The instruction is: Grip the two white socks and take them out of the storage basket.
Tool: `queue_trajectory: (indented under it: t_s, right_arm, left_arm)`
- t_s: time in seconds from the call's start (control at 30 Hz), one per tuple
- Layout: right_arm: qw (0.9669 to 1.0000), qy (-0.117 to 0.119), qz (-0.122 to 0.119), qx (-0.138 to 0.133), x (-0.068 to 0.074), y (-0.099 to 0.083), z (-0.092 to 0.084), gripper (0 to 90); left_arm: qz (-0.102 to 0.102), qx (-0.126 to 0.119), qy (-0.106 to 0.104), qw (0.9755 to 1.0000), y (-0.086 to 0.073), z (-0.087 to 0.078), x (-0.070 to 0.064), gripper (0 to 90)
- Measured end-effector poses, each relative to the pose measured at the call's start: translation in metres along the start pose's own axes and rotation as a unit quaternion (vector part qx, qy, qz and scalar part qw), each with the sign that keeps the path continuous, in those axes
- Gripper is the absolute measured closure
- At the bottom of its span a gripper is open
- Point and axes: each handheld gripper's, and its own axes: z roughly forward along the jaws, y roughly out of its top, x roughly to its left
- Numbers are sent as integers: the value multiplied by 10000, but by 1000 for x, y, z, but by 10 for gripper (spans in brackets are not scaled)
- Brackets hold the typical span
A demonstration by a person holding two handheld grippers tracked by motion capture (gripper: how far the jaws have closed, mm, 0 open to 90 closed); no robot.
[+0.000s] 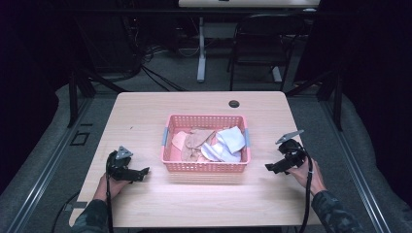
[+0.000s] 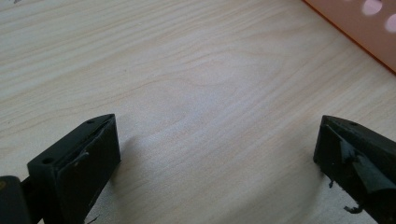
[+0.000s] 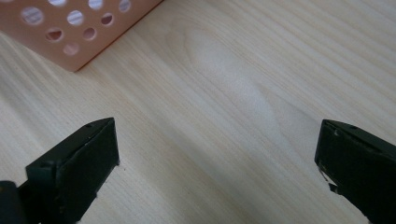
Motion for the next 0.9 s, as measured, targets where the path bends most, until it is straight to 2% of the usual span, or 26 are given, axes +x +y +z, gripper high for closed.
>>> queue_trajectory:
  t_s: [0.13,0.33,0.37,0.43,0.53,0.63,0.67,0.73,0.77,0.8,0.9]
  right_arm:
    - [10000,-13,-31,-22,3,8,-8,0]
    - [9997,-50,-64,-247,10,37,-27,0]
    - [9997,-50,-64,-247,10,37,-27,0]
    - [9994,-41,-116,-339,13,51,-32,0]
    - [9991,-42,-198,-360,16,62,-34,0]
    - [9988,-67,-374,-302,23,80,-36,0]
    - [9985,-39,-473,-278,28,93,-34,0]
    - [9981,-47,-563,-226,31,99,-33,0]
    - [9980,-7,-613,-146,37,112,-30,0]
    - [9980,-7,-613,-146,37,112,-30,0]
    - [9970,6,-770,-28,45,130,-24,0]
  left_arm:
    - [-4,0,4,10000,0,0,0,3]
    - [-1,-1,-1,10000,0,0,0,2]
    - [-1,-1,-1,10000,0,0,0,2]
    - [-2,-1,0,10000,0,0,0,2]
    - [0,0,-1,10000,0,0,0,3]
    - [-3,5,2,10000,0,0,0,3]
    - [-5,2,5,10000,0,0,0,3]
    - [3,8,8,10000,0,0,0,3]
    - [3,8,8,10000,0,0,0,3]
    - [2,9,8,10000,0,0,0,3]
    - [3,8,8,10000,0,0,0,3]
